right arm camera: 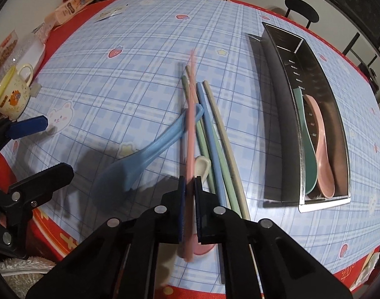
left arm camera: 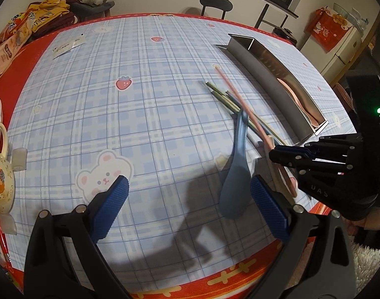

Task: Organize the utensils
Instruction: 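Grasp a pink chopstick with the right tool while the left tool moves to the blue spoon, then close the left tool on the blue spoon handle while the right tool holds the pink chopstick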

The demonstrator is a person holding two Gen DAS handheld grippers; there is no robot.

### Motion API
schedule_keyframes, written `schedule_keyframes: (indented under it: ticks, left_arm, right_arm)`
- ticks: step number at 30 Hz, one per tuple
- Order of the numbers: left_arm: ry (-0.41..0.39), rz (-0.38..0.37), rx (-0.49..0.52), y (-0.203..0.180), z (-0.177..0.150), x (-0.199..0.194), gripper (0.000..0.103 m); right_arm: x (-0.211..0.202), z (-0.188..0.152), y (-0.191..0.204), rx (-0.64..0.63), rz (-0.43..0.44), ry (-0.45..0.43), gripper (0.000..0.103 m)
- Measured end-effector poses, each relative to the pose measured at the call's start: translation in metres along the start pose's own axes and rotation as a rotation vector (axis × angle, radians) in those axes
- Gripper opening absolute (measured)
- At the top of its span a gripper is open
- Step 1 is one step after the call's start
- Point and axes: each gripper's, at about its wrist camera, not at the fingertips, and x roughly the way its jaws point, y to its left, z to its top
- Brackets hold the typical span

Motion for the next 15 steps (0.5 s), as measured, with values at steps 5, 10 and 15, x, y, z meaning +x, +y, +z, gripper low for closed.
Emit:
schedule_keyframes:
  ticks: [5, 10, 15]
  left_arm:
    - [0.008, -0.009, 0.007, -0.004, -0.001, 0.002, 0.091]
    - [0.035, -0.011, 0.044, -0.014, -0.002, 0.007, 0.080]
    - [0.062, 0.007, 0.111, -0.035, -0.001, 0.015, 0.077]
  right_arm:
    - [-0.004, -0.004, -0.008, 0.047, 0.074, -0.013, 0.007]
    - [-0.021, -0.006, -0.015, 0.086, 0.133, -0.075, 0.007]
    - [-0.036, -0.009, -0.033, 0.133, 0.180, -0.125, 0.007]
